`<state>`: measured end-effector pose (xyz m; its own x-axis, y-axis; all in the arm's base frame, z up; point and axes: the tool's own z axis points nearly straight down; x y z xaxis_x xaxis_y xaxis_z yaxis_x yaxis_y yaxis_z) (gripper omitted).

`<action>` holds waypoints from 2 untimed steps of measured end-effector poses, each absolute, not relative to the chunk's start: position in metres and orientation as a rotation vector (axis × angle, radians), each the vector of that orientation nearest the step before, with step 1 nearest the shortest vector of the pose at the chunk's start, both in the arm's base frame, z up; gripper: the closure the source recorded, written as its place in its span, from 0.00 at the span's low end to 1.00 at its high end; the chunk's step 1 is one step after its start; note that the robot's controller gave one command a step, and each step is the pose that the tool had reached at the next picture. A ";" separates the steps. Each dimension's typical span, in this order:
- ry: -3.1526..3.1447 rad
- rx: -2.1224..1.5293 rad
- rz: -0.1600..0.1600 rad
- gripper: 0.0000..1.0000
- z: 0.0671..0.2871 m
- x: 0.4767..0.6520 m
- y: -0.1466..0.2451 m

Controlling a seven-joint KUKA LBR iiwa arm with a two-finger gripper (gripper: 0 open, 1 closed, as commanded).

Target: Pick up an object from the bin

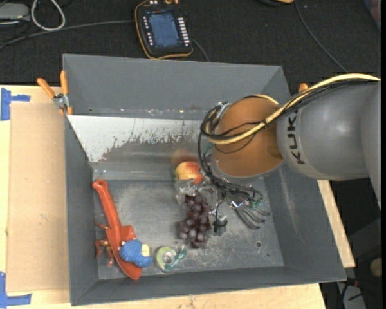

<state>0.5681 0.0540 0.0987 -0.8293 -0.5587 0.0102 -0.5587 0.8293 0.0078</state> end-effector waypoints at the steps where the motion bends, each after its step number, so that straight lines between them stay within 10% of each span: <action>1: -2.853 1.320 -0.002 0.00 0.069 0.567 0.050; 2: -2.878 1.235 -0.011 1.00 0.069 0.575 0.048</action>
Offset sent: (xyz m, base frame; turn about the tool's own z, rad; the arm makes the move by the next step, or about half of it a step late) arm 0.0067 -0.0062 -0.0287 -0.2219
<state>0.5745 0.0483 0.0693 -0.6888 -0.7249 0.0062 -0.7248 0.6888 0.0104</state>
